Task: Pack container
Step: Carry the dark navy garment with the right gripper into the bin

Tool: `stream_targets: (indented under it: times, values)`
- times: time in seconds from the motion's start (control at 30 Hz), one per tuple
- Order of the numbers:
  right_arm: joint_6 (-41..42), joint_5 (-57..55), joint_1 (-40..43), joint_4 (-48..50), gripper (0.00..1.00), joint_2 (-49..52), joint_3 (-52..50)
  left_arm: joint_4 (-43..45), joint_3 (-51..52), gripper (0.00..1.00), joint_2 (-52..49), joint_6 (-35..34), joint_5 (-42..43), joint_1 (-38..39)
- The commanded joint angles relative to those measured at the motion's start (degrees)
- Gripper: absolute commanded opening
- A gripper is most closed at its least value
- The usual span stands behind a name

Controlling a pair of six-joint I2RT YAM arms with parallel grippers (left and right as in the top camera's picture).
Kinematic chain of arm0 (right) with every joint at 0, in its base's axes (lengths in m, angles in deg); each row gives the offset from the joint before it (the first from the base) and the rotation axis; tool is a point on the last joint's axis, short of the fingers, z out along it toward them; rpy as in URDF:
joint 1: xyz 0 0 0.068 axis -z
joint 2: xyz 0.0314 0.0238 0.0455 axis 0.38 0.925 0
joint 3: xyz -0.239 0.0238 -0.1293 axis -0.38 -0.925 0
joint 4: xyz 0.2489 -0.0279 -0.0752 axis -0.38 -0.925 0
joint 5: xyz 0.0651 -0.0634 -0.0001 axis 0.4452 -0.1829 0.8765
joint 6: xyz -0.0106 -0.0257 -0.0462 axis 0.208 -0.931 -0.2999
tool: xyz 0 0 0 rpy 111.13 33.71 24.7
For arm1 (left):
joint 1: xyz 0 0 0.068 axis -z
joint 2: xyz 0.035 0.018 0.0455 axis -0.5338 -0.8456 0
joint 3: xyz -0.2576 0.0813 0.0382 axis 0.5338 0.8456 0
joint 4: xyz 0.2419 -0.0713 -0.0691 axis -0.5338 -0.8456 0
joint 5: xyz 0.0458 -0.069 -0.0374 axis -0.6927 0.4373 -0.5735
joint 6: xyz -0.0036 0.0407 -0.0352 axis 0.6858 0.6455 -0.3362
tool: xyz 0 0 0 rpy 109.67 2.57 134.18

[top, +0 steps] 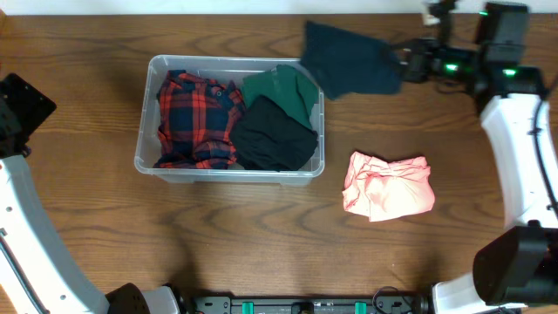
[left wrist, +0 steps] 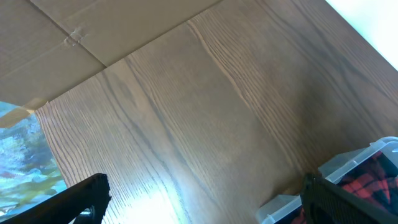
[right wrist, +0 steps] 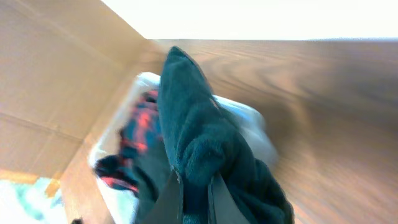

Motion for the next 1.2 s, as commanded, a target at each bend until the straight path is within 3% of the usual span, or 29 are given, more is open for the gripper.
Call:
stream_targets:
  times: [0.0,0.13,0.23,0.53,0.7,0.8,0.83,0.9,1.03,1.17]
  values:
    - [7.26,4.68,-8.87,7.91,0.01,0.35,0.31,-0.11,-0.42,0.98,-0.33,-0.15,-0.52,-0.24]
    - [11.69,4.63,-18.1,21.27,0.01,1.51,0.31,-0.13,-0.42,0.98,-0.33,-0.17,-0.52,-0.24]
    - [11.69,3.96,-22.88,25.53,0.01,2.84,0.31,-0.11,-0.42,0.98,-0.33,-0.15,-0.52,-0.24]
    - [11.69,3.56,-28.35,22.32,0.01,14.03,0.31,-0.11,-0.42,0.98,-0.33,-0.17,-0.52,-0.24]
    - [10.47,1.73,-28.39,14.78,0.01,22.01,0.31,-0.11,-0.42,0.98,-0.33,-0.15,-0.52,-0.24]
    - [6.29,-6.08,-28.3,7.65,0.11,23.58,0.31,-0.13,-0.42,0.98,-0.33,-0.15,-0.52,-0.24]
    - [5.53,-8.33,-28.17,6.32,0.19,23.5,0.33,-0.13,-0.42,0.98,-0.33,-0.17,-0.52,-0.24]
    - [4.48,-10.34,-27.56,4.31,0.44,22.01,0.85,-0.11,-0.42,0.98,-0.33,-0.17,-0.52,-0.24]
    - [3.89,-12.94,-25.46,-0.13,0.52,15.96,3.1,-0.13,-0.42,0.98,-0.33,-0.15,-0.52,-0.24]
    - [2.67,-25.9,-21.81,-5.7,0.59,6.69,4.02,-0.13,-0.42,0.98,-0.33,-0.17,-0.52,-0.24]
